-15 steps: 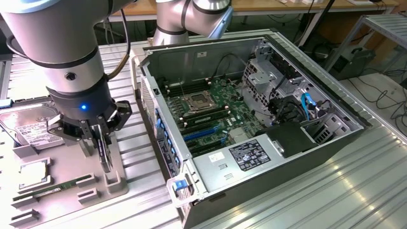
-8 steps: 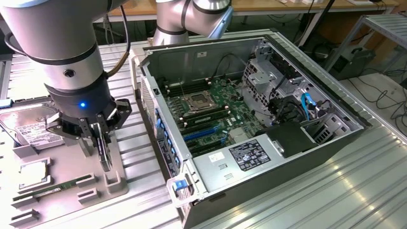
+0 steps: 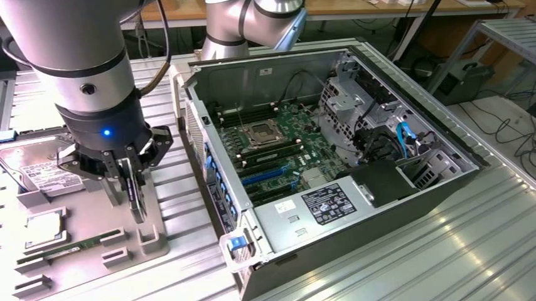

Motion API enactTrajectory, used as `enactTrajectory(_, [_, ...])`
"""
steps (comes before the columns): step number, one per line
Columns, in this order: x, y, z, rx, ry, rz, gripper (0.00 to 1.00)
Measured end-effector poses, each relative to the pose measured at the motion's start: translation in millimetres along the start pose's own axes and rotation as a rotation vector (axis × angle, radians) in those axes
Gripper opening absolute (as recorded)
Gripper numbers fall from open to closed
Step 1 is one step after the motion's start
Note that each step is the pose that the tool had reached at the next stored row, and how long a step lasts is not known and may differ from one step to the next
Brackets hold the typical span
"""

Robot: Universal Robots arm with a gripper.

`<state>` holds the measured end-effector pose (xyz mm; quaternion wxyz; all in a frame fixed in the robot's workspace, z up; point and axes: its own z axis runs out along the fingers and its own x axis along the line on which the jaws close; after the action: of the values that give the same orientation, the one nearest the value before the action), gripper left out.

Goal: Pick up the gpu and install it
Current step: 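Pick up the gpu and move the gpu toward the slot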

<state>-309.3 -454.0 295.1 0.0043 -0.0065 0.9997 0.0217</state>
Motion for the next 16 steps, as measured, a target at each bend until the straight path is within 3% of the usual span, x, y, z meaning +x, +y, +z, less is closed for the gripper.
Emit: enactTrajectory(16, [-0.1,0.5,-12.2,0.0,-0.0001,0.0,0.27])
